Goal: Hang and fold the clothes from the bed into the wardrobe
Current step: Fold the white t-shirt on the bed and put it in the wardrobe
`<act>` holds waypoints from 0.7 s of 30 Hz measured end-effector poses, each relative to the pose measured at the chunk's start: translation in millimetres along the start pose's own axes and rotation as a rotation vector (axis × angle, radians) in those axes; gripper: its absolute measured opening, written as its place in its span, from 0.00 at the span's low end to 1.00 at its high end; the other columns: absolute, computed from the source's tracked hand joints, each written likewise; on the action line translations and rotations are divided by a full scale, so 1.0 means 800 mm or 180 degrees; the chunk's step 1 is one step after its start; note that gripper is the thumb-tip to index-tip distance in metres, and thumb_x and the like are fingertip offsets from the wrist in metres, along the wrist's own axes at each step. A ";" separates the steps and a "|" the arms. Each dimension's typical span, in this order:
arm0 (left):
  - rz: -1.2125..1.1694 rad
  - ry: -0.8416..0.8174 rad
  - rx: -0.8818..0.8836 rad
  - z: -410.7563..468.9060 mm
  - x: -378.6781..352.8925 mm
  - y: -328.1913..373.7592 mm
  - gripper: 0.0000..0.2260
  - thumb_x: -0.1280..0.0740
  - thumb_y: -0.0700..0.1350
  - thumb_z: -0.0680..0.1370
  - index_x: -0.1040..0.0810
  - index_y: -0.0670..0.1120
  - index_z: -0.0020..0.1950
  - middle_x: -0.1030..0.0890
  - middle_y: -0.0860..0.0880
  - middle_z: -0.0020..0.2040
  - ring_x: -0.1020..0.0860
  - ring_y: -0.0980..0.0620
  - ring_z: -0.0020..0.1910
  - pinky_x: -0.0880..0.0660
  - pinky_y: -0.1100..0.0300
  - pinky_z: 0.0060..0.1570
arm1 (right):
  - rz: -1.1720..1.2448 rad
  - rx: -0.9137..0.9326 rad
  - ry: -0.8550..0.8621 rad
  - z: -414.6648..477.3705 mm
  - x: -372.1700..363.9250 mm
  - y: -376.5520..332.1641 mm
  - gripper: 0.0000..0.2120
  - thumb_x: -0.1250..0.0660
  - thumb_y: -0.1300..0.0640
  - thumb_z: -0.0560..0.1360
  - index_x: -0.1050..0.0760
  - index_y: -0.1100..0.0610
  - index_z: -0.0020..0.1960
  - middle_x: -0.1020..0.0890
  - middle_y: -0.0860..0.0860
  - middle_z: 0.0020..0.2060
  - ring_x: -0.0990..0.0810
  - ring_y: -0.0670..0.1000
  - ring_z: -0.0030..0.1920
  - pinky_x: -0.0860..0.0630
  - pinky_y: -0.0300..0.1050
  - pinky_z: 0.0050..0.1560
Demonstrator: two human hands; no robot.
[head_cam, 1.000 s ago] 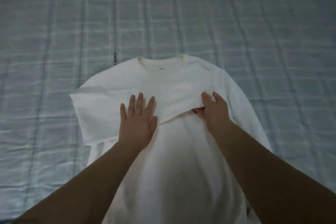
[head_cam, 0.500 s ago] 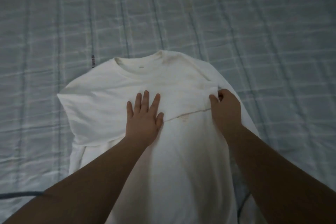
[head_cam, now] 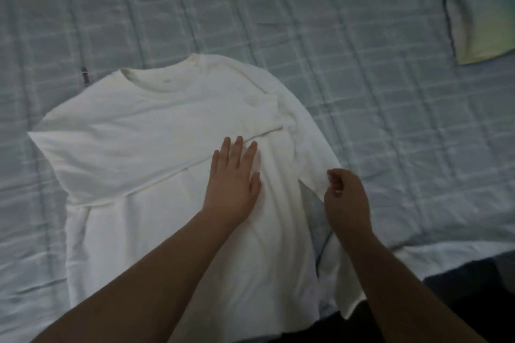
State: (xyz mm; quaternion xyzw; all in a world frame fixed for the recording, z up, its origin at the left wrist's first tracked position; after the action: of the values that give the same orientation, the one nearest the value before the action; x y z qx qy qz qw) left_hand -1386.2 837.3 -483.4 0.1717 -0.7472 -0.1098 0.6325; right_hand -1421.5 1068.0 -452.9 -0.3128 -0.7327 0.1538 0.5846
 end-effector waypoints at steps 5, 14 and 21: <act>-0.0845 0.0191 -0.0592 -0.033 -0.033 0.087 0.23 0.45 0.43 0.73 0.24 0.38 0.65 0.24 0.39 0.64 0.32 0.41 0.68 0.35 0.50 0.71 | -0.0628 -0.0441 -0.0428 -0.041 0.033 0.070 0.21 0.28 0.49 0.73 0.29 0.54 0.61 0.27 0.50 0.53 0.27 0.52 0.56 0.26 0.55 0.57; -0.1177 -0.0896 0.0103 -0.024 -0.110 0.219 0.12 0.37 0.48 0.79 0.26 0.45 0.60 0.23 0.45 0.54 0.23 0.45 0.51 0.26 0.53 0.49 | -0.0357 -0.0504 -0.1136 0.010 0.058 0.139 0.09 0.36 0.59 0.79 0.28 0.63 0.56 0.21 0.61 0.52 0.22 0.61 0.55 0.34 0.44 0.49; -0.3357 -0.1053 0.1898 0.057 -0.123 0.338 0.16 0.29 0.55 0.74 0.27 0.46 0.53 0.16 0.43 0.46 0.16 0.45 0.43 0.21 0.51 0.43 | -0.0321 0.0004 -0.1321 0.152 0.177 0.131 0.07 0.29 0.53 0.74 0.27 0.50 0.46 0.24 0.45 0.36 0.22 0.53 0.43 0.35 0.43 0.41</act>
State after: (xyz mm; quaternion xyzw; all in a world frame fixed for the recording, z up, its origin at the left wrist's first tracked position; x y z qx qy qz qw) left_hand -1448.8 1121.9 -477.3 0.6670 -0.6485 -0.2191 0.2943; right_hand -1524.9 1254.8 -439.6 -0.2370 -0.8520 0.1859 0.4283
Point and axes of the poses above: each hand's wrist, its own z-axis towards the middle knuckle, its own x-axis out of the back of the hand, y = z × x, the point moved 2 cm from there along z, towards the middle knuckle
